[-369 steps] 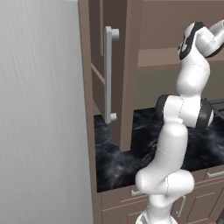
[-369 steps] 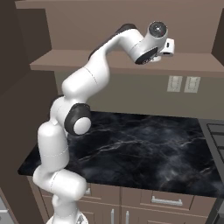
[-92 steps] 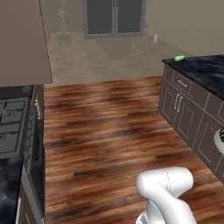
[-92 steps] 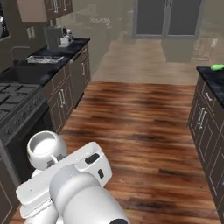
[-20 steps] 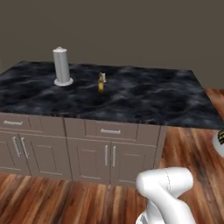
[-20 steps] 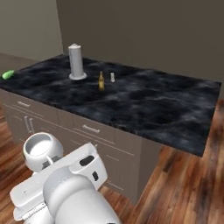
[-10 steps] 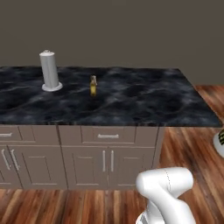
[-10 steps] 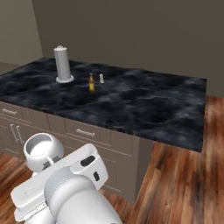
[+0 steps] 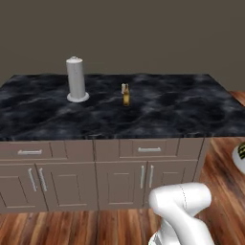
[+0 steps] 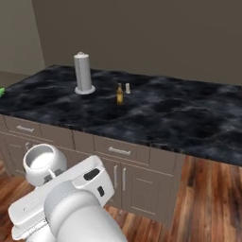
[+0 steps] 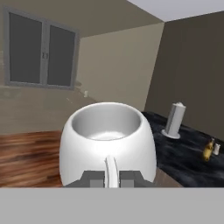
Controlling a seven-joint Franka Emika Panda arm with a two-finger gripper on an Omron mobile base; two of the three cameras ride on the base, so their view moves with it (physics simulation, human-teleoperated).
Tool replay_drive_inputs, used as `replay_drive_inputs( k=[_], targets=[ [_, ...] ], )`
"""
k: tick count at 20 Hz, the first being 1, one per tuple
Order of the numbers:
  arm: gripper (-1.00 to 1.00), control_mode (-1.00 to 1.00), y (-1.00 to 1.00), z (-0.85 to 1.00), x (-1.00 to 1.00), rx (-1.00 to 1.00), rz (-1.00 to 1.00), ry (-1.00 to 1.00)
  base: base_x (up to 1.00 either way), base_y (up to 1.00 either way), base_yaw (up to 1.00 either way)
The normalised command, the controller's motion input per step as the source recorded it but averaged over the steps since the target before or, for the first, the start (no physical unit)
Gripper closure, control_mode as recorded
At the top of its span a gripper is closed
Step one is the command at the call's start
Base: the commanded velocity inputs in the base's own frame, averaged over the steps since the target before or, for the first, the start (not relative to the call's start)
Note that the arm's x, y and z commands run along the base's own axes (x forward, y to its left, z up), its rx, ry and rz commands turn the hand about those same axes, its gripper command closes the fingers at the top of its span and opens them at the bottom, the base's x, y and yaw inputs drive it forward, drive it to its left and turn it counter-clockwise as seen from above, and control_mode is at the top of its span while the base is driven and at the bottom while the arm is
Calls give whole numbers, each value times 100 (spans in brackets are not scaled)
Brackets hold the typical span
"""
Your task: Open the cabinet directly in front. Then move the beer and the mug to the dining counter with the candle on it.
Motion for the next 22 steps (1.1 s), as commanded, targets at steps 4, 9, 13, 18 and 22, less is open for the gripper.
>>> replay_drive_inputs(
  k=[4,9,13,18,22],
  targets=[
    [100,100,0,0,0,0,0,0,9,73,-6],
    [100,100,0,0,0,0,0,0,23,38,-4],
    [100,100,0,0,0,0,0,0,40,0,-10],
    [100,100,0,0,0,0,0,0,56,-4,-7],
    [100,100,0,0,0,0,0,0,66,-1,-6]
  ],
)
